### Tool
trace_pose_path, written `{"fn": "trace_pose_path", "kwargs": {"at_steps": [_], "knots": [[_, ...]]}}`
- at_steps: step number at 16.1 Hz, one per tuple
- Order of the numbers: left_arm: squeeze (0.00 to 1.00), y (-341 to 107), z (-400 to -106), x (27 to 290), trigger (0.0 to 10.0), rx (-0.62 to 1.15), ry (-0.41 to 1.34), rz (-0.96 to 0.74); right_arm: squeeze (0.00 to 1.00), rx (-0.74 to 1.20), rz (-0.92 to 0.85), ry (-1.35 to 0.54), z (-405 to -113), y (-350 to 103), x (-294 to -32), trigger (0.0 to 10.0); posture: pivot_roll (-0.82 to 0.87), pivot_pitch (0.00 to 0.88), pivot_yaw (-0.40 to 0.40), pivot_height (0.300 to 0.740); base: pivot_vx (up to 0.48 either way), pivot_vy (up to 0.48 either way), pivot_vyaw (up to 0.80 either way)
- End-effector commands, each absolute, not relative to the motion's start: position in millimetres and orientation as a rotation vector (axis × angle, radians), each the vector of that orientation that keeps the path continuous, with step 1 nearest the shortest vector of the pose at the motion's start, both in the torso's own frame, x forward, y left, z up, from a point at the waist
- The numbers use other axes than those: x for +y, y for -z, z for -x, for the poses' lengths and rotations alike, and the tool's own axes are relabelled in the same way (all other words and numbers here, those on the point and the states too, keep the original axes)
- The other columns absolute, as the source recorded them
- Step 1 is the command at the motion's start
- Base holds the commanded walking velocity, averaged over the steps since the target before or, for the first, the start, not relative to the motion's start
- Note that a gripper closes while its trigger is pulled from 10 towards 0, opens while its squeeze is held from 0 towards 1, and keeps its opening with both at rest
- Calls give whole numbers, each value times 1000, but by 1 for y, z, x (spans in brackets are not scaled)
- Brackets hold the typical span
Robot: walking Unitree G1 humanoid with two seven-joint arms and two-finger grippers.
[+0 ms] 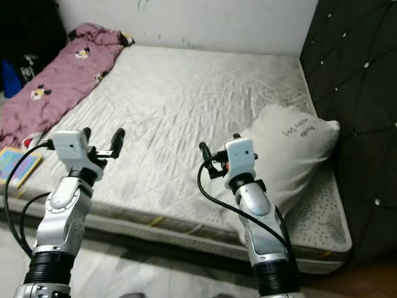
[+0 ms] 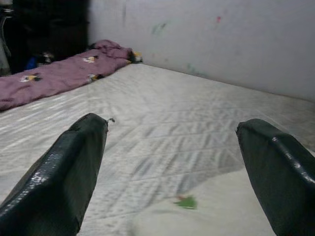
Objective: Clean up the room
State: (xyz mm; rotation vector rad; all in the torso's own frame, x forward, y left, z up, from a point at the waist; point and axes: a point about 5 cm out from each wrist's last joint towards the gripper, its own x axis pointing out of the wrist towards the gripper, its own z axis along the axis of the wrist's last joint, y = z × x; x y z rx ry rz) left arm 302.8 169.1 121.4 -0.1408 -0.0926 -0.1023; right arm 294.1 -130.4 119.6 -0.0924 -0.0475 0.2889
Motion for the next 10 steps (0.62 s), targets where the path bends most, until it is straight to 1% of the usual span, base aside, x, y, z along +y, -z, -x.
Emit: {"fn": "trace_pose_path", "kwargs": {"at_steps": [1,2,5,6,7,10], "knots": [[0,-125,-305,159,10000,-101,136,150,0,-47,100,-260,-295,-120,-138,10000,-27,0,18,740,364,0,0],[0,-124,-305,160,10000,-92,128,151,0,-47,100,-258,-295,-120,-138,10000,-27,0,18,740,255,0,0],[0,-123,-306,162,10000,-81,102,147,0,-36,90,-249,-295,-119,-139,10000,-26,0,20,740,0,0,0],[0,-123,-306,162,10000,-79,102,145,0,-33,86,-245,-295,-119,-139,10000,-26,0,19,740,0,0,-800],[0,-123,-306,161,10000,-77,104,148,0,-35,85,-245,-295,-119,-140,10000,-27,0,19,740,0,-307,-800],[0,-123,-307,159,10000,-73,108,155,0,-38,86,-245,-296,-119,-140,10000,-27,0,19,740,0,-386,0]]}}
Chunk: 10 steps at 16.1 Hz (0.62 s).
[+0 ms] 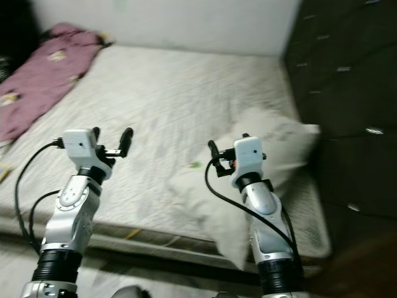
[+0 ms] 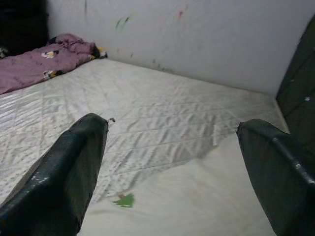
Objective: Clean up the room
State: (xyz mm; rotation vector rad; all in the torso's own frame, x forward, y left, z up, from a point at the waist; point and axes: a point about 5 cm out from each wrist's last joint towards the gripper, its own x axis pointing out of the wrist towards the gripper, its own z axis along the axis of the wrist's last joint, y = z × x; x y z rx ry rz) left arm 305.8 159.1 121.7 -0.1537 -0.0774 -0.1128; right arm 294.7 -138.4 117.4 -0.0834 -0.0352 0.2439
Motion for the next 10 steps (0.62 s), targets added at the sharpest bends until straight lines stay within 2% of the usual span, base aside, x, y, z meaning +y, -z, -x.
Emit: {"fn": "trace_pose_path", "kwargs": {"at_steps": [1,3,7,10], "knots": [[0,-122,-307,159,10000,-72,108,158,0,-38,87,-245,-296,-119,-140,10000,-27,0,19,740,0,-480,0],[0,-122,-307,159,10000,-73,108,159,0,-38,88,-245,-296,-119,-140,10000,-27,0,19,740,0,-480,0],[0,-123,-307,158,10000,-80,113,194,0,-35,90,-246,-296,-119,-140,10000,-27,0,18,740,0,0,0],[0,-123,-307,159,10000,-80,115,191,0,-36,88,-248,-295,-119,-140,10000,-26,0,17,740,0,0,-571]]}}
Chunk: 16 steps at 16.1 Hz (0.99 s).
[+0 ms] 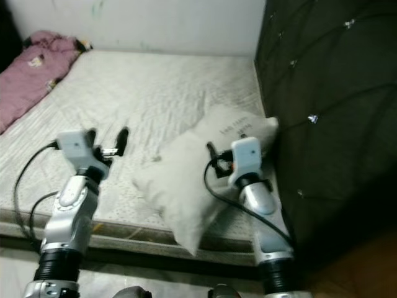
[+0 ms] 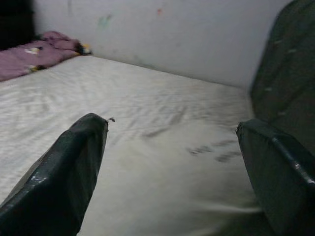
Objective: Clean up the room
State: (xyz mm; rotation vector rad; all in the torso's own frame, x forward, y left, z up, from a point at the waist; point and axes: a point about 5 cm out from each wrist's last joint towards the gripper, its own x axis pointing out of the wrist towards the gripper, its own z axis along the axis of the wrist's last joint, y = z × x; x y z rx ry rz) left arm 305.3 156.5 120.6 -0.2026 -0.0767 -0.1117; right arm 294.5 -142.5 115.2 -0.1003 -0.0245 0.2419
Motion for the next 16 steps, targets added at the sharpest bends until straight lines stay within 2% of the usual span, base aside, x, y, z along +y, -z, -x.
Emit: {"fn": "trace_pose_path", "kwargs": {"at_steps": [1,6,9,16], "knots": [[0,-123,-306,159,10000,-81,117,190,0,-37,89,-249,-295,-119,-140,10000,-25,0,17,740,0,0,0],[0,-123,-306,159,10000,-80,120,190,0,-33,89,-248,-295,-118,-140,10000,-26,0,17,740,0,0,0],[0,-123,-306,158,10000,-83,127,192,0,-30,85,-241,-296,-118,-141,10000,-27,0,16,740,0,0,-744],[0,-122,-305,160,10000,-78,123,211,0,-33,90,-243,-296,-118,-141,10000,-27,0,15,740,0,0,0]]}}
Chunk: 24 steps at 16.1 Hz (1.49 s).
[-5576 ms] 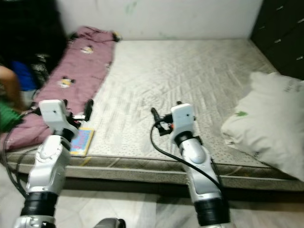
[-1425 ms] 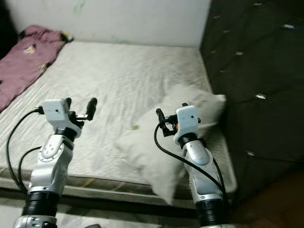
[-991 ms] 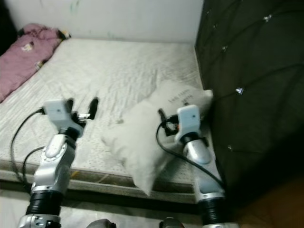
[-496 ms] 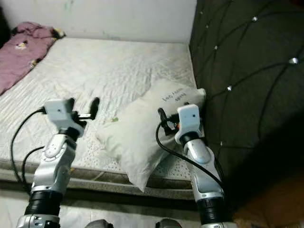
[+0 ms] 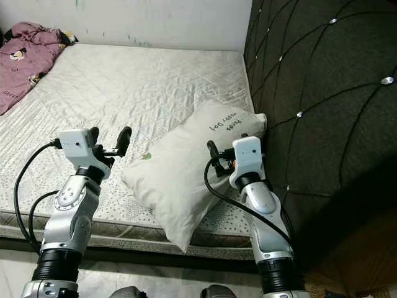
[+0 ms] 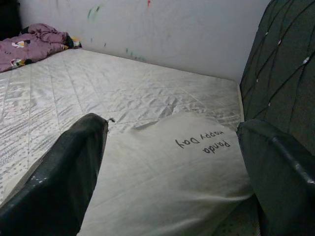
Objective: Clean up the room
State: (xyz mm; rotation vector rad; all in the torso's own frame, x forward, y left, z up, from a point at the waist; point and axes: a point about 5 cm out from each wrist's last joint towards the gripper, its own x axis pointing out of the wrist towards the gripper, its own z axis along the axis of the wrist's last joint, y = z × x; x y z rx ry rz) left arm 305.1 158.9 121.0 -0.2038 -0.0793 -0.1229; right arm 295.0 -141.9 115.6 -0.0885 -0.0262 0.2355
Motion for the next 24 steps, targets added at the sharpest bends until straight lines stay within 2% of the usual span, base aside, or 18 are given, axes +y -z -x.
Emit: {"fn": "trace_pose_path", "kwargs": {"at_steps": [1,8,17,22,24], "knots": [[0,-122,-305,160,10000,-77,122,211,0,-29,87,-240,-296,-118,-141,10000,-27,0,15,740,0,0,0],[0,-122,-305,159,10000,-75,125,222,0,-27,86,-241,-296,-118,-141,10000,-27,0,13,740,0,0,-61],[0,-121,-305,159,10000,-72,118,234,0,-26,88,-243,-296,-117,-142,10000,-29,0,11,740,0,449,0],[0,-123,-305,158,10000,-90,141,233,0,-22,85,-245,-295,-116,-142,10000,-29,0,15,740,0,0,0],[0,-124,-305,158,10000,-91,145,232,0,-15,78,-241,-295,-115,-142,10000,-29,0,14,740,0,0,-800]]}}
